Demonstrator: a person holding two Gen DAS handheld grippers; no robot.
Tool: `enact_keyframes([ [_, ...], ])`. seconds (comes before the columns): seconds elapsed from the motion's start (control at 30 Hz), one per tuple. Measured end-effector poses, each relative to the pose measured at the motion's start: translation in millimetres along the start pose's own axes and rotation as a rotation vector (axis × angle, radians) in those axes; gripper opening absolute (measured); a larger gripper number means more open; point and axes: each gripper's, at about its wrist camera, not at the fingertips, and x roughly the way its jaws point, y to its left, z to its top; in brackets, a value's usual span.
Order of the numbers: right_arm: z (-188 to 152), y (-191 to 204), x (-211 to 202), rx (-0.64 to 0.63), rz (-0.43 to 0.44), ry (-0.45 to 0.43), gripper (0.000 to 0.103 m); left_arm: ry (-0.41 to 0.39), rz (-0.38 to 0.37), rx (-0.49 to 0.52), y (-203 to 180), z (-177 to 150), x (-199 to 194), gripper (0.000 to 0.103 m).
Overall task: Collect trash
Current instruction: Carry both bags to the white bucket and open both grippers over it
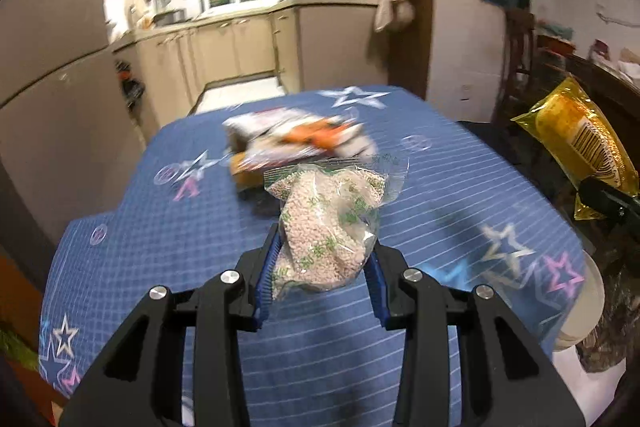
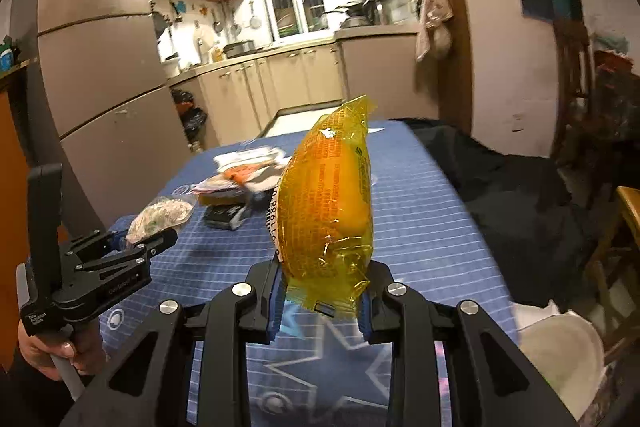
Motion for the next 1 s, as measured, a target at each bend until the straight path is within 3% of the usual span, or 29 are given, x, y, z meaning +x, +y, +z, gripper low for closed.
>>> enact_keyframes([
  [0.43, -5, -111, -87, 0.082, -0.226, -0.092, 0.030, -0.063, -0.167, 0.200, -138, 34, 10, 0.037],
  [0.73, -30, -201, -155, 0.174, -0.392, -0.124, 0.030, -0.062, -0.281, 0.292, -234, 32, 11, 0.037],
  [1.0, -66, -263, -186, 0.237, -0.503, -0.100, 0.030, -0.042, -0.355, 0.354, -313, 14, 11, 0.037],
])
